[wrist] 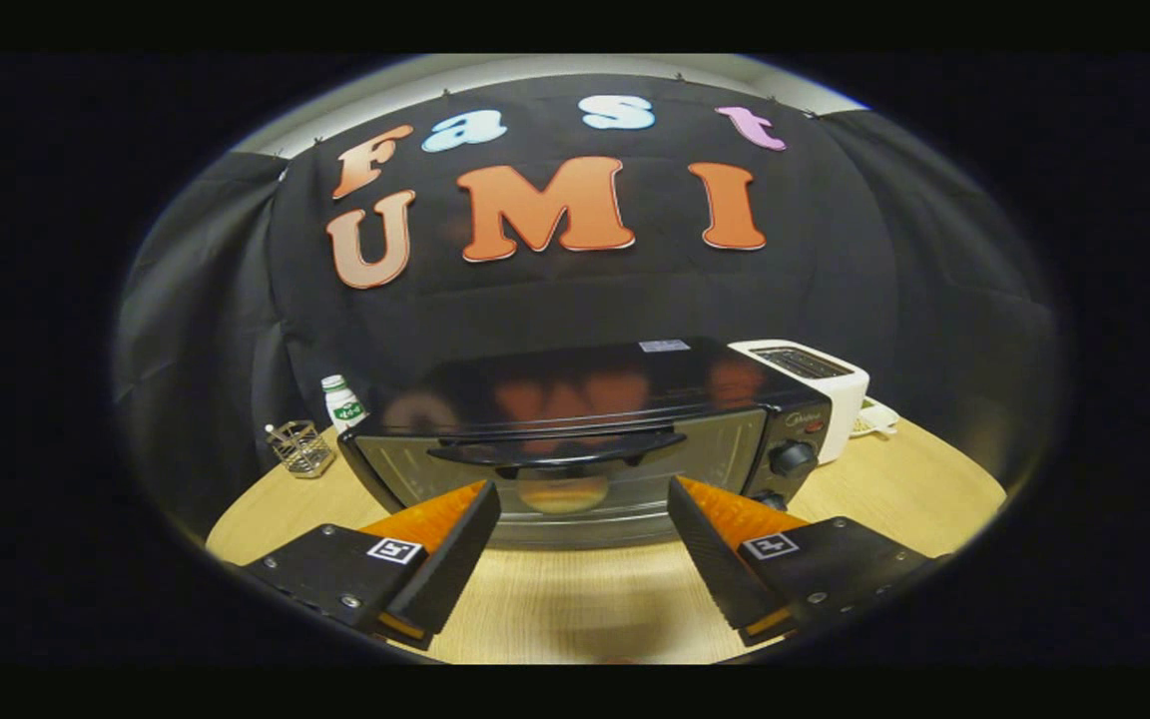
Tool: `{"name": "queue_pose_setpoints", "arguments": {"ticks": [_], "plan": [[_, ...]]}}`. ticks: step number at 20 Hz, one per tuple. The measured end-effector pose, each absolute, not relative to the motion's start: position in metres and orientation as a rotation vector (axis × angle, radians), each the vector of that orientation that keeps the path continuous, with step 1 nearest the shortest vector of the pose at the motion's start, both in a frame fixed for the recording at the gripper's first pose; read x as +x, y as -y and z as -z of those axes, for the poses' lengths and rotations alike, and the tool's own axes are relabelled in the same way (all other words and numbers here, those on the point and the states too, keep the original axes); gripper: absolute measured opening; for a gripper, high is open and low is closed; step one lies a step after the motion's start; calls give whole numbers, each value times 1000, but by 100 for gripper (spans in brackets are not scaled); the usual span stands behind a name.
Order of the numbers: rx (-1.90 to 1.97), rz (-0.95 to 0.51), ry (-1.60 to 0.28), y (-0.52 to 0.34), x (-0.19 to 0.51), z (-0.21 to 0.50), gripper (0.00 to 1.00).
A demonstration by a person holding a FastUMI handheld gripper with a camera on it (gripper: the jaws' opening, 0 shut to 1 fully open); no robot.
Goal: Open the toaster oven, put the food inside, and close the toaster oven door.
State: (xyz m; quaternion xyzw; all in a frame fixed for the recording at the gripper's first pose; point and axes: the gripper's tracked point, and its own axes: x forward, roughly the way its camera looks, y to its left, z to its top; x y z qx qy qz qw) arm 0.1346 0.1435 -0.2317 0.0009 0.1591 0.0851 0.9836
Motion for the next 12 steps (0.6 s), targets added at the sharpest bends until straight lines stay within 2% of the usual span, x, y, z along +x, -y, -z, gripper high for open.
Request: {"name": "queue_pose_setpoints", "arguments": {"ticks": [8, 12], "plan": [[15, -168, -339, -141, 134, 236, 100], [4, -166, -286, -133, 122, 199, 100]]}}
